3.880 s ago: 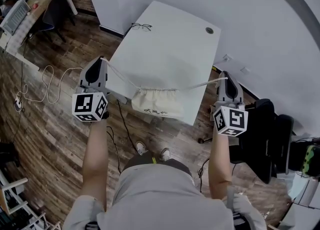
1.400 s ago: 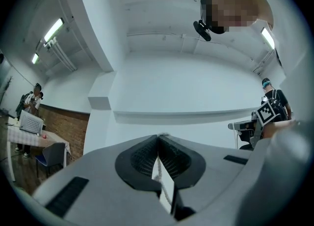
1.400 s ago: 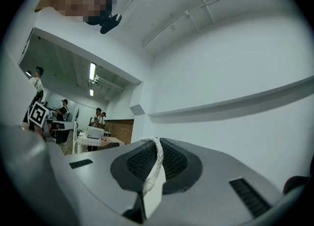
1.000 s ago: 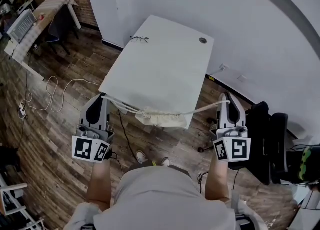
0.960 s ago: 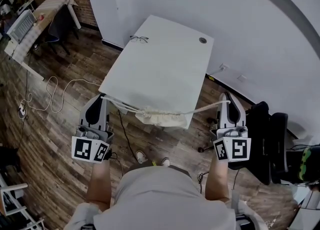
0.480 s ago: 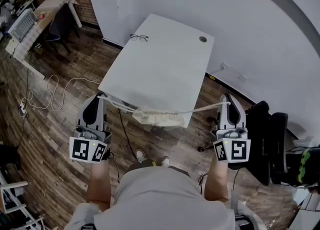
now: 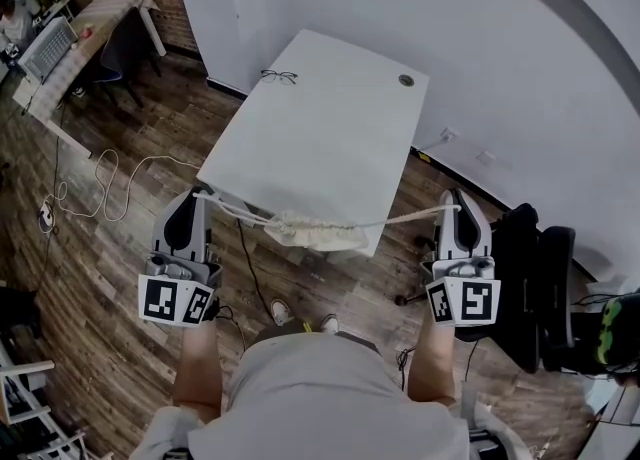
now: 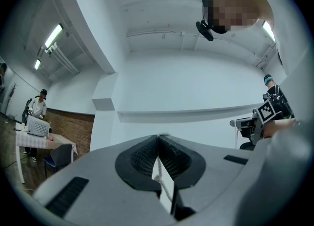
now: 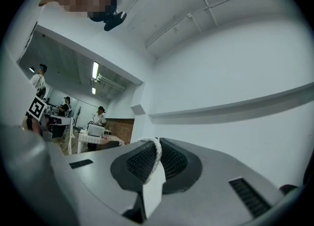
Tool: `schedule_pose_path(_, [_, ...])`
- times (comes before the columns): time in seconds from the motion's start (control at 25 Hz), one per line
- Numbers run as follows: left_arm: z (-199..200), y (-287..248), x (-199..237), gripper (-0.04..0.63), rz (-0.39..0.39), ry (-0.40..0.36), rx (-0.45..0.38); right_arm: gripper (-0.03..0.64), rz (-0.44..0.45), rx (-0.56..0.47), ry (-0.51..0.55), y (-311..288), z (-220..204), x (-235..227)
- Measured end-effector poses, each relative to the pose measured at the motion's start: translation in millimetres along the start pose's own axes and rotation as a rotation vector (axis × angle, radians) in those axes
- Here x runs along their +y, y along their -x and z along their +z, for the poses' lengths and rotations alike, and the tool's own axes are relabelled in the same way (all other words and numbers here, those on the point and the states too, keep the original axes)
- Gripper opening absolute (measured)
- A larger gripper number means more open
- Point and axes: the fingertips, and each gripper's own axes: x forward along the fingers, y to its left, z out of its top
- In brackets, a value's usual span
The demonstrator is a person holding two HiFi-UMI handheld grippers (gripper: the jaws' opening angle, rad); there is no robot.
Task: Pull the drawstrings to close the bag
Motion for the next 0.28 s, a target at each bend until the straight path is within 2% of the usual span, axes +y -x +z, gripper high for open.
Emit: schedule_pose_path(0.28, [0.1, 8.4, 2.5, 0.018, 0.006, 0.001, 0.007, 0.037, 0.006, 0.001, 0.000, 1.9, 1.4, 5.7])
